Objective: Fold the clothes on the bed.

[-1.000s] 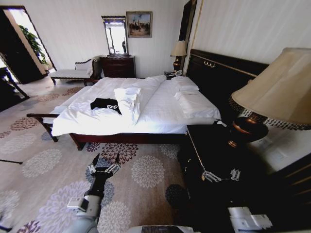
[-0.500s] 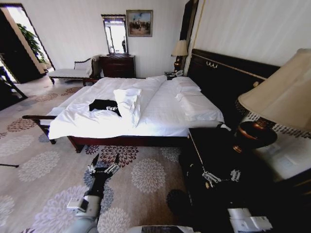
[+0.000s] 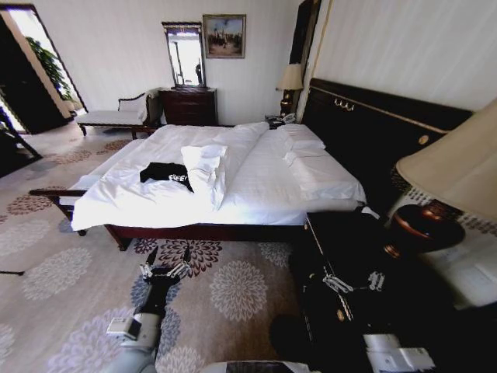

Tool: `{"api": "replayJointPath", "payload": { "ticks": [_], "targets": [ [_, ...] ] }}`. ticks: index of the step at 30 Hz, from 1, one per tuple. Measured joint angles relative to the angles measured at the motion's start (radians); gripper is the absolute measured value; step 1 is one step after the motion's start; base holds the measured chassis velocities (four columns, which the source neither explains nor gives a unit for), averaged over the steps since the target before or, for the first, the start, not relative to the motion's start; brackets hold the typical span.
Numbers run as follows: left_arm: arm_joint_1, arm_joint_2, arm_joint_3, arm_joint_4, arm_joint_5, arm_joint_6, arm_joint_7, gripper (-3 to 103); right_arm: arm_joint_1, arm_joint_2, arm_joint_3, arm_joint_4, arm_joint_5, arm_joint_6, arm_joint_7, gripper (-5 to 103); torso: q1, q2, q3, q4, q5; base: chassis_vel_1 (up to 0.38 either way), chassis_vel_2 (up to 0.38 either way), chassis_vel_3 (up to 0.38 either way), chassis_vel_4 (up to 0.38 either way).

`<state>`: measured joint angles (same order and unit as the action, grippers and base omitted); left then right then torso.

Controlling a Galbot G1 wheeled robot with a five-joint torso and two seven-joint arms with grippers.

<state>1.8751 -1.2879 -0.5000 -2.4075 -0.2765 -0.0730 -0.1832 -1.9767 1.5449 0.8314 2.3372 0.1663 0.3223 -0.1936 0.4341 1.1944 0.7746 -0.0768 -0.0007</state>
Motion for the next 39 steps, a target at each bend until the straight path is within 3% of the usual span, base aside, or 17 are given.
{"api": "replayJointPath", "payload": {
  "ticks": [22,39],
  "targets": [
    [0.004,0.000,0.000,0.005,0.000,-0.009,-0.001,100,-0.001,0.018,-0.006,0.000,-0.011,0.010,-0.007,100,0.000,0.000,0.000,0.0000,-0.0001,-0.077,0.081,0.078,-0.082],
    [-0.020,0.008,-0.017,0.003,-0.043,0.021,0.004,100,0.002,0.026,-0.011,-0.012,-0.020,0.015,-0.009,100,0.000,0.000,0.000,0.0000,0.0000,-0.086,0.081,0.085,-0.080]
  ]
}}
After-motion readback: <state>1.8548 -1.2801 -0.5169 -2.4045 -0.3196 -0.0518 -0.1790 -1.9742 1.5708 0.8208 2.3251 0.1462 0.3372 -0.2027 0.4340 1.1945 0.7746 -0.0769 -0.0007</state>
